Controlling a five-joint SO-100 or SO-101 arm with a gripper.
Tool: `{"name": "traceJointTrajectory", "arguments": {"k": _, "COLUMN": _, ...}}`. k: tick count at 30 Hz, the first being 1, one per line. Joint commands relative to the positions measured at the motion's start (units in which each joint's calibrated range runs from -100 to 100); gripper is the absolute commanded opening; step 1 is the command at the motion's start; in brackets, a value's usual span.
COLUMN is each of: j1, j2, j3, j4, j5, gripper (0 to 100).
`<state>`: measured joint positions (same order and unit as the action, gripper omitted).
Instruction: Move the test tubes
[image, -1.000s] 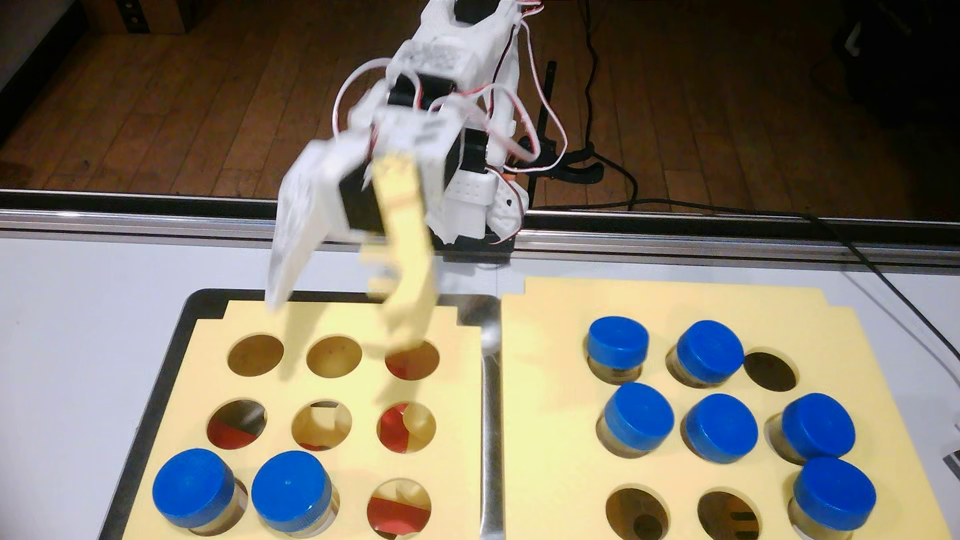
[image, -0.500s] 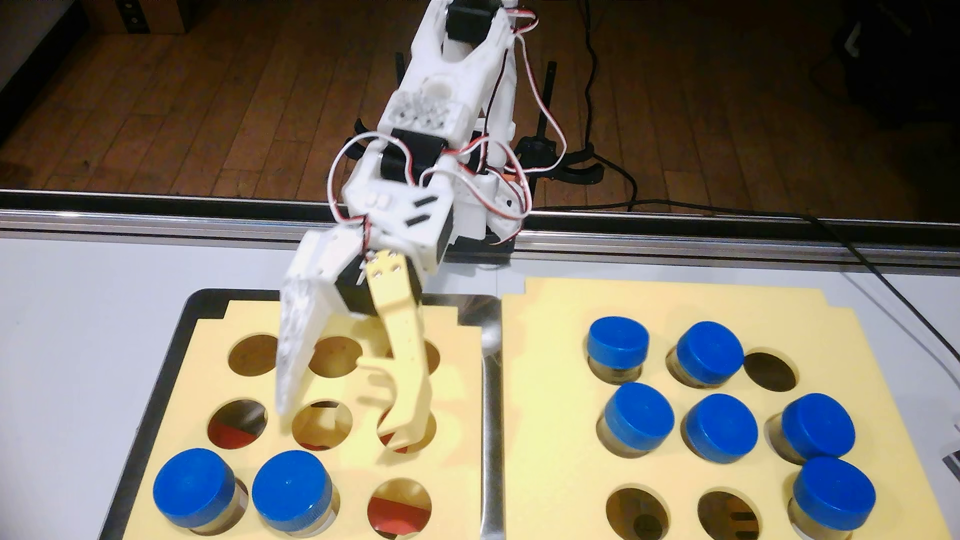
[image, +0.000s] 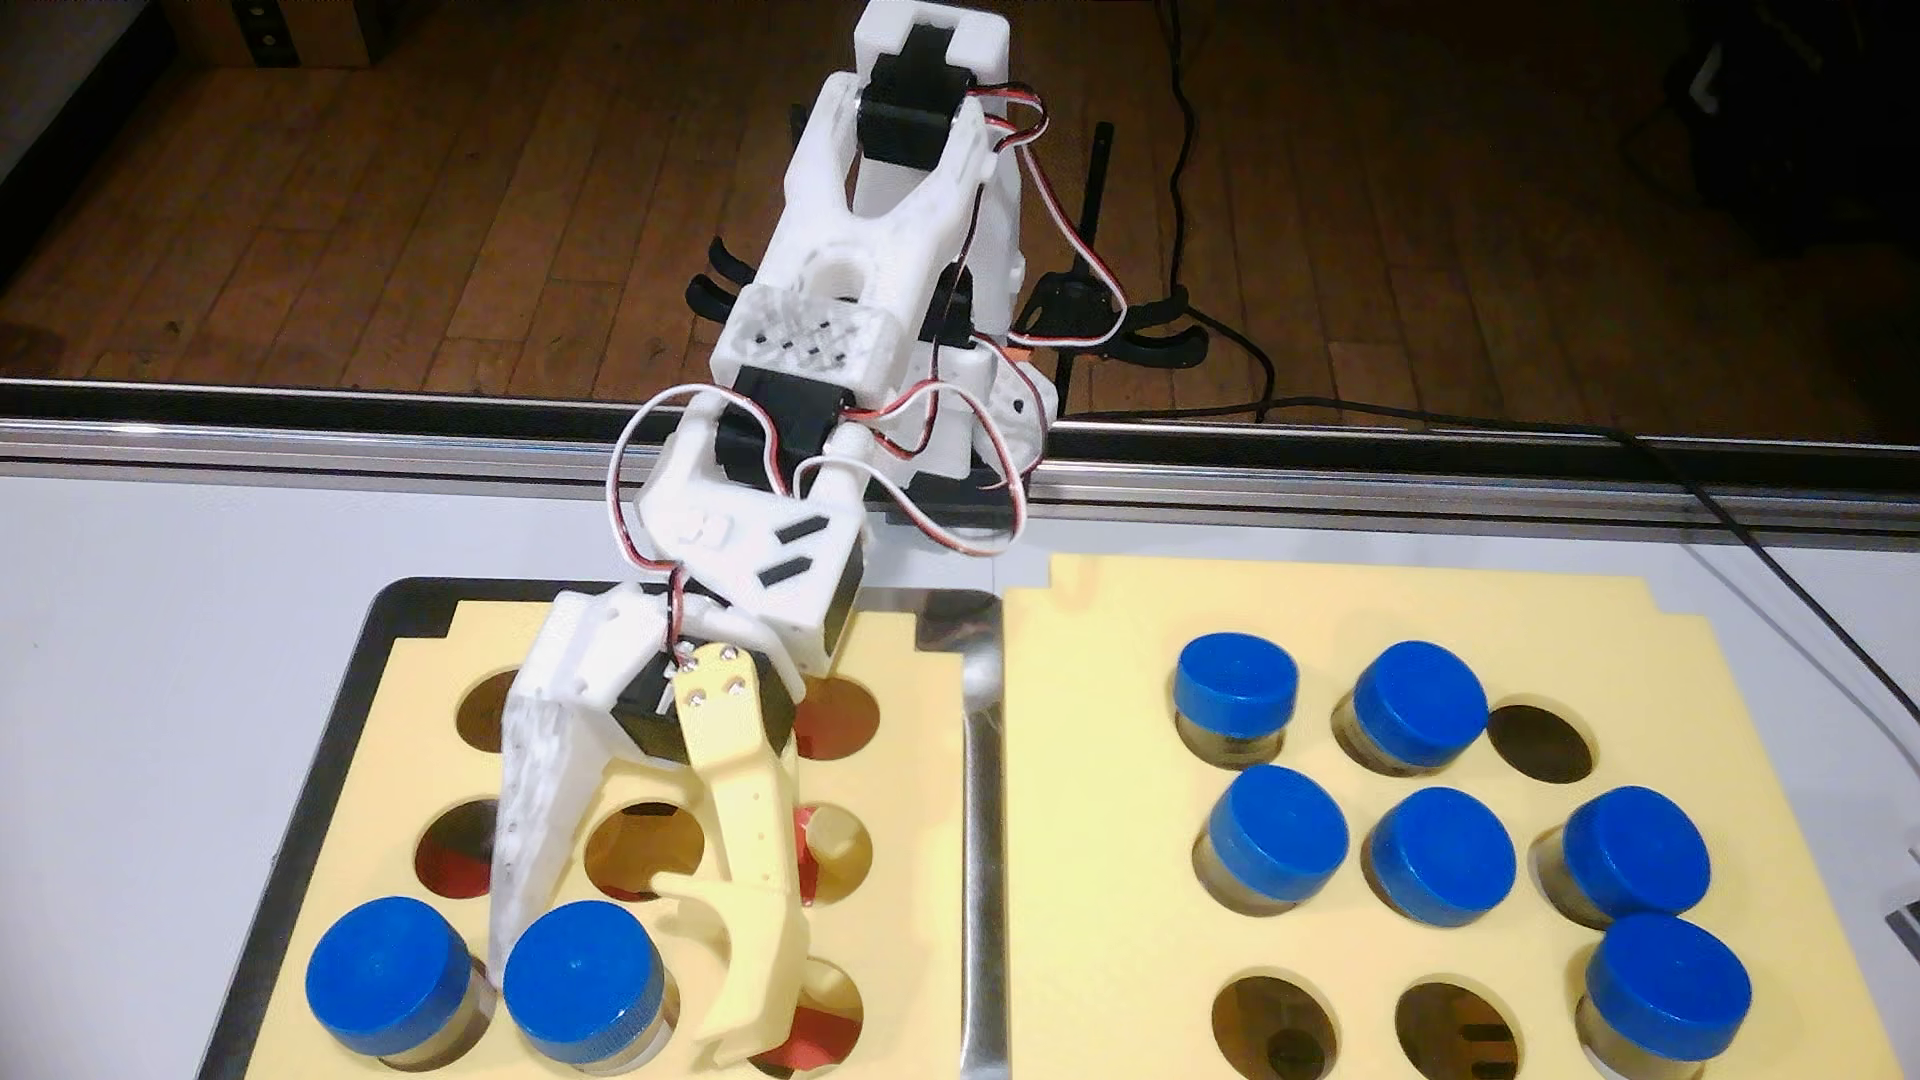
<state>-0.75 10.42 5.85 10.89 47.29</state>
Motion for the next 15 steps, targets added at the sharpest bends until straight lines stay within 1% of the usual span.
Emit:
{"name": "traceJointTrajectory", "arguments": {"k": 1, "j1": -0.3, "j2": 1.2, "j3": -5.5, "j4": -1.1, "j5": 0.2, "gripper": 23}}
{"name": "traceJointTrajectory", "arguments": {"k": 2, "j1": -0.3, "j2": 1.2, "j3": -5.9, "j4": -1.1, "j5": 0.2, "gripper": 21}}
{"name": "traceJointTrajectory", "arguments": {"k": 3, "j1": -0.3, "j2": 0.9, "j3": -6.0, "j4": -1.2, "j5": 0.2, "gripper": 16}}
{"name": "traceJointTrajectory", "arguments": {"k": 7, "j1": -0.4, "j2": 0.4, "j3": -6.0, "j4": -1.1, "j5": 0.1, "gripper": 8}}
{"name": "traceJointTrajectory", "arguments": {"k": 10, "j1": -0.9, "j2": 0.1, "j3": -7.9, "j4": 0.4, "j5": 0.1, "gripper": 8}}
{"name": "traceJointTrajectory", "arguments": {"k": 12, "j1": -0.8, "j2": -1.2, "j3": -11.1, "j4": 4.2, "j5": 0.1, "gripper": 8}}
{"name": "traceJointTrajectory", "arguments": {"k": 13, "j1": -0.6, "j2": -4.1, "j3": -15.3, "j4": 9.1, "j5": 0.1, "gripper": 8}}
{"name": "traceJointTrajectory", "arguments": {"k": 15, "j1": -0.3, "j2": -7.3, "j3": -19.7, "j4": 10.1, "j5": 0.1, "gripper": 7}}
